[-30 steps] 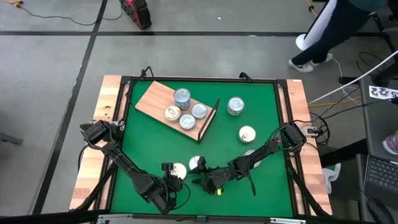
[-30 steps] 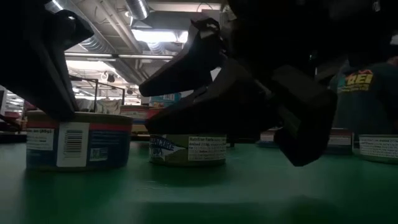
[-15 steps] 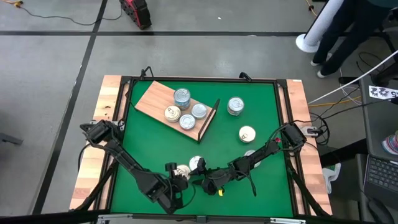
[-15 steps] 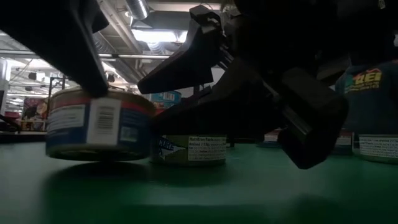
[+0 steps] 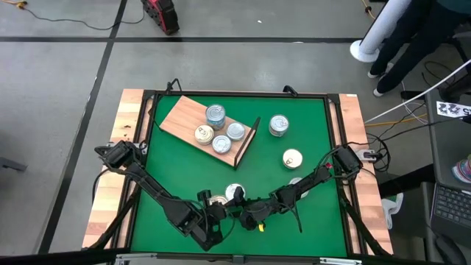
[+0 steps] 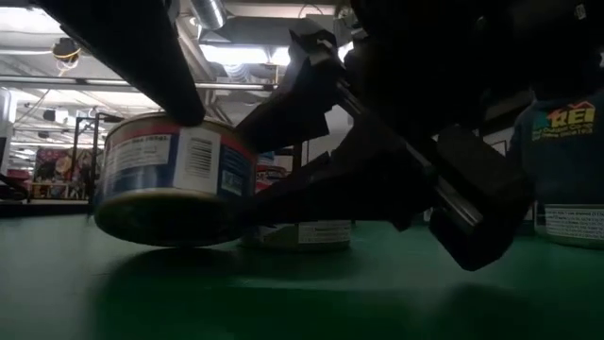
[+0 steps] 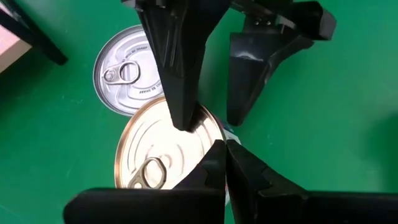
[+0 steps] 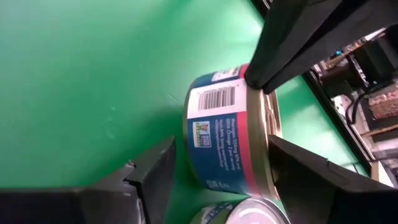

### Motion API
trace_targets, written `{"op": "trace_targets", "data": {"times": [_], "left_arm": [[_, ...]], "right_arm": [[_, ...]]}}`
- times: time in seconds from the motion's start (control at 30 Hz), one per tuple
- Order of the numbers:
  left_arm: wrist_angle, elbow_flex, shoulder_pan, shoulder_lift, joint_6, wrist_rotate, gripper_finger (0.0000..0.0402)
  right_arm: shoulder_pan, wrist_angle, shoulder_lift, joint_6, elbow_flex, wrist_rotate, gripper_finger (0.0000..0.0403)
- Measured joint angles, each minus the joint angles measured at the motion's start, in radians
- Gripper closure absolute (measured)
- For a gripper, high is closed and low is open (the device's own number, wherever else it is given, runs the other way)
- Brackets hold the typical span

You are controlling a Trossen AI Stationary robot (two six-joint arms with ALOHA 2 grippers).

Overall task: Stack canned seafood by type on shelf
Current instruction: Stack the blue tuna can on top of the blue tuna can

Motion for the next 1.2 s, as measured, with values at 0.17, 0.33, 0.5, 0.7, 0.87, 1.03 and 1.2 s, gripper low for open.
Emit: {"op": "trace_targets", "data": {"times": [0.17,0.33,0.5,0.7,0.87,1.03,1.2], "left_arm": [[-0.001,0.000,0.008,-0.004,-0.060,0.001,0.0401],[0.002,0.000,0.021,-0.031,-0.077,0.002,0.0401],[0.019,0.000,0.031,-0.043,-0.077,0.006,0.0401],[0.050,0.000,0.031,-0.043,-0.060,0.014,0.0401],[0.050,0.000,0.031,-0.042,-0.058,0.015,0.0397],[0.052,0.000,0.031,-0.043,0.023,0.028,0.0382],[0.055,0.000,0.031,-0.042,0.085,0.037,0.0326]], "right_arm": [[0.000,-0.001,0.000,0.000,0.000,0.015,0.0157],[0.000,-0.005,-0.001,0.001,0.000,0.029,0.0157],[0.000,-0.006,-0.001,0.009,0.000,0.064,0.0157],[0.000,0.000,-0.001,0.068,0.000,0.066,0.0161],[0.000,0.000,-0.001,0.076,-0.001,0.062,0.0204],[0.000,0.000,-0.001,0.076,-0.001,0.058,0.0226],[-0.001,0.000,-0.001,0.138,-0.001,0.039,0.0224]]}}
